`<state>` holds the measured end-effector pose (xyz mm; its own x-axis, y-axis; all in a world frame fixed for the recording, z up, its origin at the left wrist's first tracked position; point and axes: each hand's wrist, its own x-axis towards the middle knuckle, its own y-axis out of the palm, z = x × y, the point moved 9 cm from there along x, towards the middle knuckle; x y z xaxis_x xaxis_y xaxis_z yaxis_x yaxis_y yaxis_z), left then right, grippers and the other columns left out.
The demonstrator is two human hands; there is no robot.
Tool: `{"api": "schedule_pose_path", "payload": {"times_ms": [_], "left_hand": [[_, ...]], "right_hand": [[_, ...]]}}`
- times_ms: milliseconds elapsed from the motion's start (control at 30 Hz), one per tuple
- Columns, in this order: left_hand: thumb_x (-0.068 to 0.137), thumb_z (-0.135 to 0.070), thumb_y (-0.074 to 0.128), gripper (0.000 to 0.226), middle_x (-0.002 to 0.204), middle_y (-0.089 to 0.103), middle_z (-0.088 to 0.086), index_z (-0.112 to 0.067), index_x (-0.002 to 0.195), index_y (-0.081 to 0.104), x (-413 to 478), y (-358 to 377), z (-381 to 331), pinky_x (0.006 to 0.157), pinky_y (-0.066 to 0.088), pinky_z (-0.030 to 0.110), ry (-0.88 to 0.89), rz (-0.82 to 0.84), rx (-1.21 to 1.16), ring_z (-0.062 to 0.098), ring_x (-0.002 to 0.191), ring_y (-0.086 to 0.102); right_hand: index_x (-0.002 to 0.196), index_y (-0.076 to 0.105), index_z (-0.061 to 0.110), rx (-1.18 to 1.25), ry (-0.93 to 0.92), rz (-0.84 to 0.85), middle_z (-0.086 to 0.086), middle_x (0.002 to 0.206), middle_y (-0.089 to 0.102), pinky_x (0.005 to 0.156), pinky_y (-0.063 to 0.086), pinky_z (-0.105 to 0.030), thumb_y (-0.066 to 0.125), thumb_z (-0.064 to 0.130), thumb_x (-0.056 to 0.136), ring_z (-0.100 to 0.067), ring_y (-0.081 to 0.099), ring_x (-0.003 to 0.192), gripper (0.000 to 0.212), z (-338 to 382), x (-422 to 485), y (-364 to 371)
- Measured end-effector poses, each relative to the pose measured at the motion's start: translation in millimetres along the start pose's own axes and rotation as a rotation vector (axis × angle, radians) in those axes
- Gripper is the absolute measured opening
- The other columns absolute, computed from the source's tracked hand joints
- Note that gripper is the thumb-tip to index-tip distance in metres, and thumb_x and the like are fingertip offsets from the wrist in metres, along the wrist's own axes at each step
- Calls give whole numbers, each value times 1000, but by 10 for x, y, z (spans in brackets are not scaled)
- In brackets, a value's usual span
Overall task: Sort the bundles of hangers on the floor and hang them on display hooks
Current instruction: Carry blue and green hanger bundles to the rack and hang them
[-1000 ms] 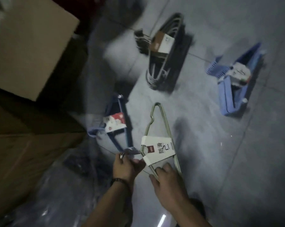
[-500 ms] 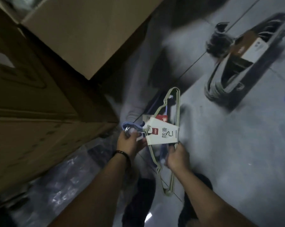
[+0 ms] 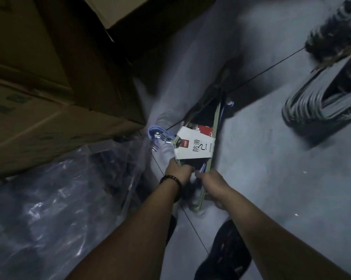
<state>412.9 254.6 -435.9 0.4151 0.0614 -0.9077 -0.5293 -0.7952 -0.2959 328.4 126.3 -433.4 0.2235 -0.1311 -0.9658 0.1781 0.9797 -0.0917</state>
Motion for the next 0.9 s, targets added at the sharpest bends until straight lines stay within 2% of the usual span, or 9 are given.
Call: {"api": "schedule_pose_path", "payload": {"times_ms": [67,133,233,300,400,533,700,800,900], "left_hand": [[80,-20,75,40,110,77,3,-16,120,73,11,-37,52,79,49,26,-17,-17,-7,20,95,70],[82,-23,77,30,98,77,2,-16,111,76,21,-124,125,71,49,22,-39,-19,5,16,83,69],[84,-17,78,13,76,74,-3,-12,96,77,4,-202,191,58,54,19,-80,33,-22,11,67,68],[80,-17,75,11,78,75,3,-15,91,74,-137,-193,153,60,58,21,-84,56,-12,15,70,70],[62,-30,71,48,100,76,12,-14,107,69,-396,-212,95,74,60,36,-58,-20,-83,26,87,73],[74,-17,71,25,89,70,11,-14,96,60,-913,-359,-118,66,53,35,26,-161,-133,25,78,67],[59,-34,65,35,74,67,4,-19,89,56,-1849,-714,-726,65,54,38,195,-142,134,27,72,67],[61,-32,66,34,77,69,2,-26,93,56,-2548,-883,-1218,66,58,42,307,-5,341,25,74,69],[52,-53,65,46,81,70,-6,-33,94,59,-3420,-991,-1820,68,59,40,458,143,513,15,75,69]], "right_hand": [[119,65,24,20,8,51,-14,107,73,85,61,-60,60,30,82,-35,72,96,38,0,-12,88],[114,67,25,-13,8,69,-13,105,74,84,61,-62,60,36,82,-35,73,94,34,-22,-30,112],[115,65,28,-157,-52,19,-5,110,73,90,61,-51,62,48,88,-27,71,97,33,-32,-117,37],[126,65,29,-184,-111,-7,1,115,74,92,59,-43,60,56,85,-21,71,99,50,-34,-217,-7],[130,65,30,-157,-149,-8,2,117,74,96,57,-43,56,57,86,-20,71,102,52,-47,-448,-30],[123,65,34,-168,-228,-2,9,115,73,99,55,-42,59,52,94,-12,68,104,35,56,-985,-87],[150,34,27,-164,-368,-317,-3,146,43,104,49,-45,72,64,67,-24,51,129,99,589,-2085,-808],[155,27,27,-488,-566,-431,-3,151,31,112,42,-45,70,65,66,-24,35,138,106,1258,-2955,-1194],[161,13,33,-799,-617,-368,2,168,5,126,15,-48,65,75,60,-24,4,156,121,1815,-3742,-1485]]}}
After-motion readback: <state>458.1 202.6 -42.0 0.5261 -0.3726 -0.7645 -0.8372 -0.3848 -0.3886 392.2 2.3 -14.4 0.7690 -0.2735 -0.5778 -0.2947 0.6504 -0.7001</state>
